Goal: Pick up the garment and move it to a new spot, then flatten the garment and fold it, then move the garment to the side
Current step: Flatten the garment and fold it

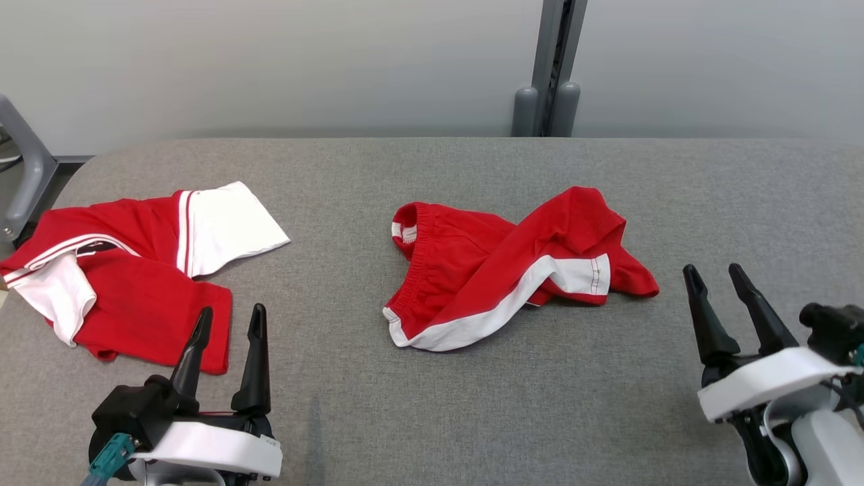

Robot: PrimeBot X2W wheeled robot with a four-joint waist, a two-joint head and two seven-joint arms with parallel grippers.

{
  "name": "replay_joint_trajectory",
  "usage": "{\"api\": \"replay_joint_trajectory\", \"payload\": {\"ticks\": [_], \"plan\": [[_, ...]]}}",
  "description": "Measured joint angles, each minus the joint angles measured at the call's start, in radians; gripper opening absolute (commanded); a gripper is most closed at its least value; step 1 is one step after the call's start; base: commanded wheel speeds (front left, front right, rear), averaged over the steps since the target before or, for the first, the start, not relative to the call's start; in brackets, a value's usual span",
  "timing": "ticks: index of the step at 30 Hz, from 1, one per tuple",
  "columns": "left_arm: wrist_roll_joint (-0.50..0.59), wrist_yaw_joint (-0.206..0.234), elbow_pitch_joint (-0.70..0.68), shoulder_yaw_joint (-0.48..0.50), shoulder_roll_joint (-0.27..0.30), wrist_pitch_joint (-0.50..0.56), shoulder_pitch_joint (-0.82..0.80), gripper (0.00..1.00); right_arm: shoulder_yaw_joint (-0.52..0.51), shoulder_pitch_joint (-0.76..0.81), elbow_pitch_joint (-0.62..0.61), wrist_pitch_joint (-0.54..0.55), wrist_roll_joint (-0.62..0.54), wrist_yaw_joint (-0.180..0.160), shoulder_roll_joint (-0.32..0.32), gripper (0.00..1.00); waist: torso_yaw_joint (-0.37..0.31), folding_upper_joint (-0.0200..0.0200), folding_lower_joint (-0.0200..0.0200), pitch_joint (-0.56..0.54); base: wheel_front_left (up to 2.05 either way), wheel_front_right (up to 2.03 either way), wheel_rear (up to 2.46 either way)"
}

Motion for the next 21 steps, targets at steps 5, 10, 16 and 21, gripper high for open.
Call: {"api": "replay_joint_trajectory", "payload": {"ticks": [5,10,16,21], "plan": [[-0.004,0.005,-0.008,0.001,0.002,0.000,0.009,1.00,-0.054,0.082,-0.057,-0.027,-0.067,0.000,0.050,1.00,-0.001,0.0000,0.0000,-0.015,0.00,0.00,0.00],[-0.011,0.007,-0.010,0.000,0.002,0.001,0.024,1.00,-0.093,0.144,-0.075,-0.035,-0.134,0.000,0.083,1.00,0.006,0.0000,0.0000,-0.021,0.00,0.00,0.00],[-0.012,0.010,-0.013,-0.003,0.002,0.001,0.028,1.00,-0.105,0.155,-0.083,-0.034,-0.182,0.000,0.110,1.00,0.012,0.0000,0.0000,-0.023,0.00,0.00,0.00],[-0.013,0.010,-0.014,-0.010,0.003,0.004,0.028,1.00,-0.114,0.148,-0.085,-0.023,-0.200,0.000,0.112,1.00,0.024,0.0000,0.0000,-0.021,0.00,0.00,0.00]]}}
